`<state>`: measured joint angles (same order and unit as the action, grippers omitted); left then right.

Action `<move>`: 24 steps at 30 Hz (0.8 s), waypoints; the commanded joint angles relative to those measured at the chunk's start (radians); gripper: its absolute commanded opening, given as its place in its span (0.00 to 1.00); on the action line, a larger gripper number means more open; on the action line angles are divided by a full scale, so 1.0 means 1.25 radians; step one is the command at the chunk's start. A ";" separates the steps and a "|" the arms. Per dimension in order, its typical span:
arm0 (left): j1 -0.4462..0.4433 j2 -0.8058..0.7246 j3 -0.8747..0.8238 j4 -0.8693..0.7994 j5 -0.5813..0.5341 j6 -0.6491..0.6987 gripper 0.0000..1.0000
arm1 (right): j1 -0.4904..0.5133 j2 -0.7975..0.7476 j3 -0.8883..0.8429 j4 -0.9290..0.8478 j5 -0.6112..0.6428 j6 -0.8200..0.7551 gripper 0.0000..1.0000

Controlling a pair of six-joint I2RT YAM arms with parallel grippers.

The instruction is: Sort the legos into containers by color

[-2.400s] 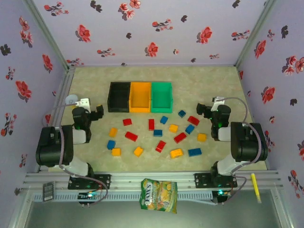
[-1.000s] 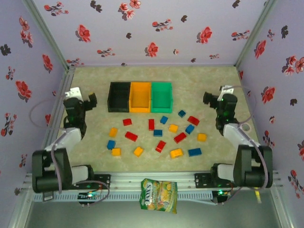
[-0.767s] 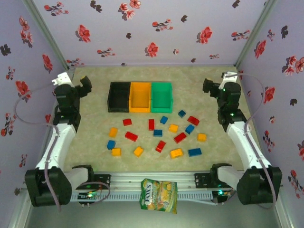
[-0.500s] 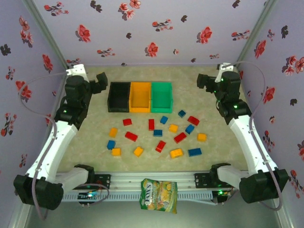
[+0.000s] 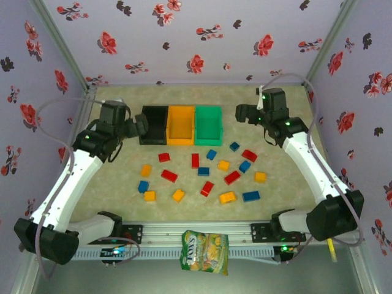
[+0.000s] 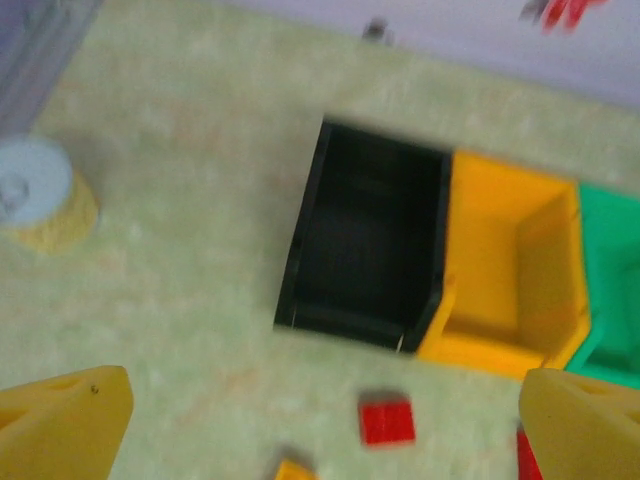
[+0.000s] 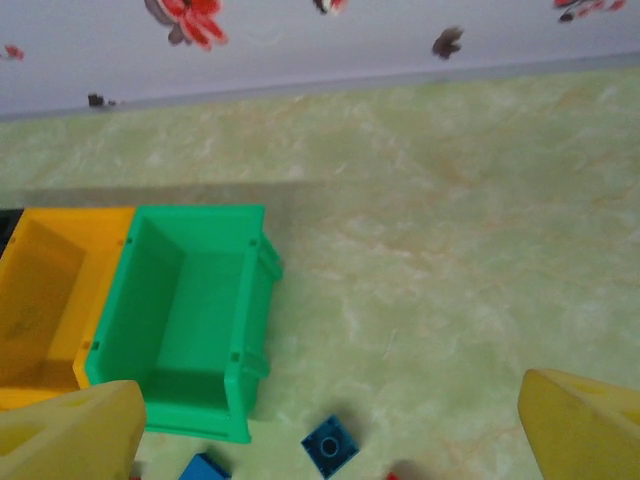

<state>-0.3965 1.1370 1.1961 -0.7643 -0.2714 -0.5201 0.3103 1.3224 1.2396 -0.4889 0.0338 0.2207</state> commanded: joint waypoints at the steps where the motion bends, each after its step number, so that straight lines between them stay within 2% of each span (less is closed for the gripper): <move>1: -0.010 0.036 -0.050 -0.193 0.047 -0.075 0.97 | 0.023 0.032 0.039 -0.031 -0.015 0.022 0.95; 5: -0.020 0.128 -0.081 -0.246 0.163 0.006 0.97 | 0.053 0.072 0.068 -0.044 -0.009 0.022 0.94; 10: -0.028 0.243 -0.089 -0.238 0.150 0.067 0.95 | 0.071 0.095 0.106 -0.087 0.007 0.020 0.92; 18: -0.020 0.388 -0.077 -0.172 0.203 0.180 0.94 | 0.074 0.060 0.089 -0.127 0.024 0.020 0.91; 22: -0.020 0.447 -0.057 -0.158 0.222 0.229 0.91 | 0.074 0.038 0.081 -0.140 0.043 0.017 0.90; 24: -0.015 0.472 -0.048 -0.153 0.221 0.238 0.86 | 0.074 0.030 0.078 -0.145 0.051 0.014 0.90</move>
<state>-0.4252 1.6997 1.0966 -0.9619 -0.0219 -0.2897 0.3977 1.3994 1.3392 -0.6353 0.0582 0.2367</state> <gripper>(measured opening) 0.873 0.906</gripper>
